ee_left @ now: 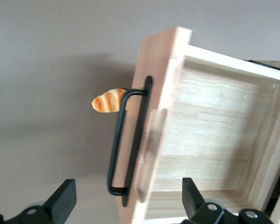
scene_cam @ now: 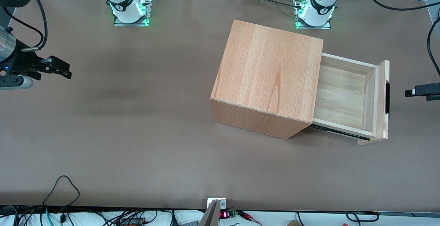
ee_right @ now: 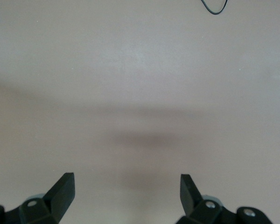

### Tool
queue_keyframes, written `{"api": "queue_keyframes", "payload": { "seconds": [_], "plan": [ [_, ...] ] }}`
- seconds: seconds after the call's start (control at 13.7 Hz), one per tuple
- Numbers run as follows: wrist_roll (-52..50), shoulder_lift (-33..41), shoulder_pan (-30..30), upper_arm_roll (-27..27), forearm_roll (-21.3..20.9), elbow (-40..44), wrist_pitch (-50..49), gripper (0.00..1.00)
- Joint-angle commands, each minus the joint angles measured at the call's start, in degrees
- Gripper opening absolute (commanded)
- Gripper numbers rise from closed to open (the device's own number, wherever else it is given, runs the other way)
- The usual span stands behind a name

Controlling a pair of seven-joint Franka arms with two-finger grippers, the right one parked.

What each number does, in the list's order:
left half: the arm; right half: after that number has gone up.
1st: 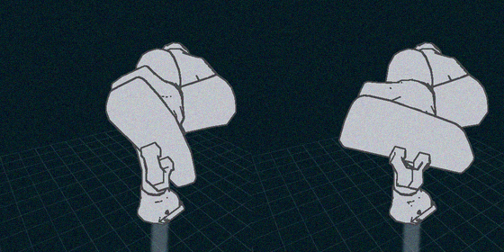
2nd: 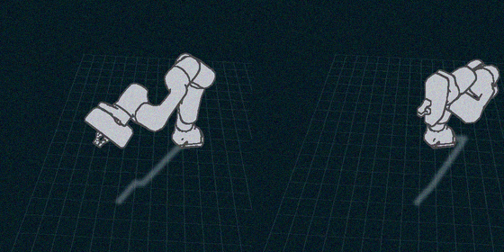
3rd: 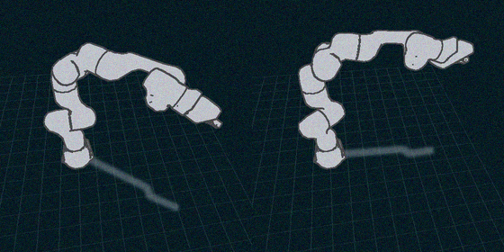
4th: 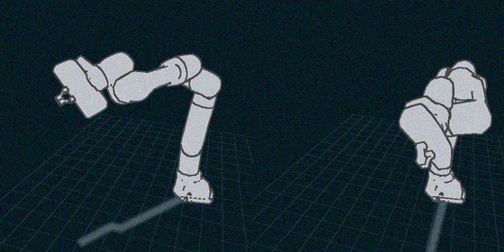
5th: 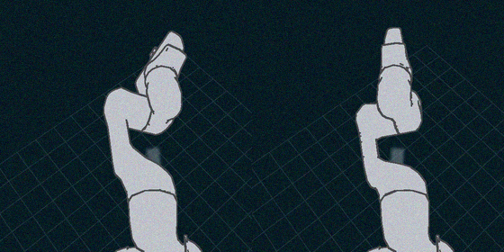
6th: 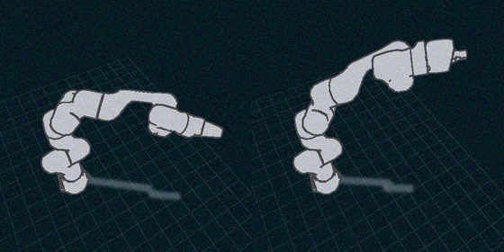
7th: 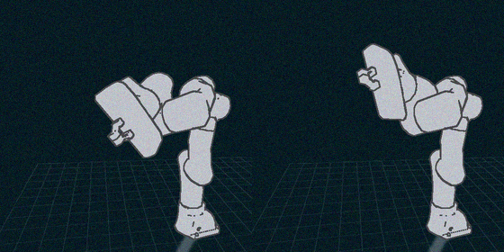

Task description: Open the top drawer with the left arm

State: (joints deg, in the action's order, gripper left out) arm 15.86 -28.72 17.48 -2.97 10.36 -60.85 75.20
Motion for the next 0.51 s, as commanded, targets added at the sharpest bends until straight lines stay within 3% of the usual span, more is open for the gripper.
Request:
{"api": "queue_keyframes", "payload": {
  "seconds": [0.0, 0.22, 0.44],
  "plan": [
    [-3.11, 1.73, -2.88, -0.19, -3.75, 0.82, -1.11, 1.00],
    [-8.29, 4.10, -7.97, -0.28, -7.54, 0.73, -2.60, 1.00],
    [-12.34, 6.56, -10.62, -0.54, -7.46, 0.38, -4.71, 1.00]
  ]
}}
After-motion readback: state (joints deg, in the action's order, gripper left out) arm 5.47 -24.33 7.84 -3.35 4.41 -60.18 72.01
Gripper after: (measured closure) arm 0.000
